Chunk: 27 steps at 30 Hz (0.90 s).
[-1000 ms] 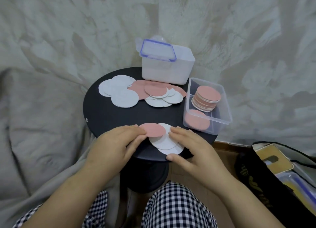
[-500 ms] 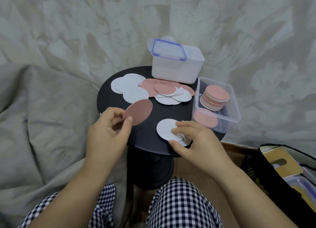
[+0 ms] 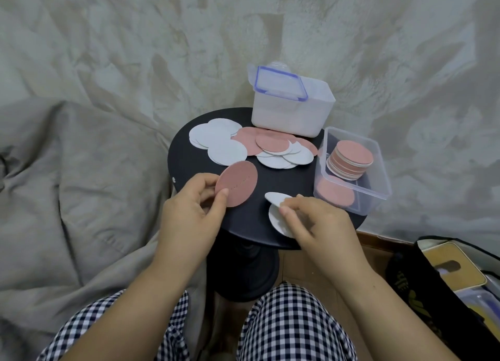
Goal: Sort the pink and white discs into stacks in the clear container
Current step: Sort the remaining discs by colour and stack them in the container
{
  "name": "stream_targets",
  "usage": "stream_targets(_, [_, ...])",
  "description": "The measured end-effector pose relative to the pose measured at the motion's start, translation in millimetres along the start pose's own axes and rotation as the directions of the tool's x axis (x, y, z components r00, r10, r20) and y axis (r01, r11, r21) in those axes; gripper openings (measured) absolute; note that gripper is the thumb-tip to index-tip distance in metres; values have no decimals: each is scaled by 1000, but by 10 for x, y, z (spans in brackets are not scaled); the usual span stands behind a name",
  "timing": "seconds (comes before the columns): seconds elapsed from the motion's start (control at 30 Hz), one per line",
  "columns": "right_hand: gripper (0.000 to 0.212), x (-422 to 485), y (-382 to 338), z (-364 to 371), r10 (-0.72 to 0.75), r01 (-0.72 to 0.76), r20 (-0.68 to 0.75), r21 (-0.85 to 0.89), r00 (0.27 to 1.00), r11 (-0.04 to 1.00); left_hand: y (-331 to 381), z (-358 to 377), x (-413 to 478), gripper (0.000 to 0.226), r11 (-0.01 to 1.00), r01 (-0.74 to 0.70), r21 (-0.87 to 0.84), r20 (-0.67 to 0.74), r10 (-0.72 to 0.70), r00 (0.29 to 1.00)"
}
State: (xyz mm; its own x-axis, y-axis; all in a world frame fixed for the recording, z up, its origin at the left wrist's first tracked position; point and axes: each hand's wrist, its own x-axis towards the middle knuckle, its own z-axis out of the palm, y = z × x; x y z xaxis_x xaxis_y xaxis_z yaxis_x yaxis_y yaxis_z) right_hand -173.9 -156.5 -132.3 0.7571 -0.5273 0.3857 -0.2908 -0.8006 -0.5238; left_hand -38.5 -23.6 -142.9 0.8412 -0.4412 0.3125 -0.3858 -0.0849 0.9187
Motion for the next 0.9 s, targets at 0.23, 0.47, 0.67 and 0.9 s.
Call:
stream_targets(0.23, [33,208,-27,-85,-32,48,-241,61,970,997,134,74,-27,15,989,78,-128,47,-72,996])
stream_targets(0.47, [20,243,-127,-101,118,-62,-175,297,977,953,353,150,-180,11,866,246,-434,247,-148,958])
stream_targets(0.67, [24,85,25,-161,143,-94,-143,308,979,947,279,72,-144,13,887,203,-415,103,-176,979])
stream_targets(0.9, [58,-184,403,-75,-162,170,193,-28,968,985,115,-75,-68,14,888,224,-402,5,-242,970])
